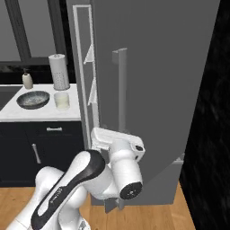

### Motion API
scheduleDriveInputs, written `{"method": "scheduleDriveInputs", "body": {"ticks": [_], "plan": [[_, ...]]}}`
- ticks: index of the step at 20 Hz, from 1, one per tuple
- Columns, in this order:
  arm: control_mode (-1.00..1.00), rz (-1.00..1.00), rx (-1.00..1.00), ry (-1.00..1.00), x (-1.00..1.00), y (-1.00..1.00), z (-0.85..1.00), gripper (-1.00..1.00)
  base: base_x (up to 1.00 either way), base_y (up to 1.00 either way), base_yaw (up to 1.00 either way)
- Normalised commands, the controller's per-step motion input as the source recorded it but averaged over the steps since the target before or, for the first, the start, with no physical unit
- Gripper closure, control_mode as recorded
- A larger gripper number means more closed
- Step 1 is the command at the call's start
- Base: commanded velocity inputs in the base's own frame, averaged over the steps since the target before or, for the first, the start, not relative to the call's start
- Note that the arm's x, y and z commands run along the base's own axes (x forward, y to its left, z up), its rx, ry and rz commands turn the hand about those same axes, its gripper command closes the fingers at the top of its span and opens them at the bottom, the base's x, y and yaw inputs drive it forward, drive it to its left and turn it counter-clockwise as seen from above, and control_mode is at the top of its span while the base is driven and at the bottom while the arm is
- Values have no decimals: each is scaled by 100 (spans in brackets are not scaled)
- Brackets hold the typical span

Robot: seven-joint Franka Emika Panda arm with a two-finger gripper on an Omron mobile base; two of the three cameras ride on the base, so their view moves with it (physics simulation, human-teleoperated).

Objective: Grab a lemon wedge from the fridge and one ice cube from the ice bowl, and put them in the glass of lemonade.

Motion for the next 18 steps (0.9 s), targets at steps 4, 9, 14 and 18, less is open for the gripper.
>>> {"method": "scheduleDriveInputs", "body": {"ticks": [4,9,14,18], "plan": [[-100,11,1,-32,-44,1,76,-100,0,0,0],[-100,1,0,-14,-69,22,93,-100,0,0,0],[-100,0,-8,0,-52,42,100,-100,0,0,0],[-100,-2,-23,0,-32,91,81,-100,0,0,0]]}}
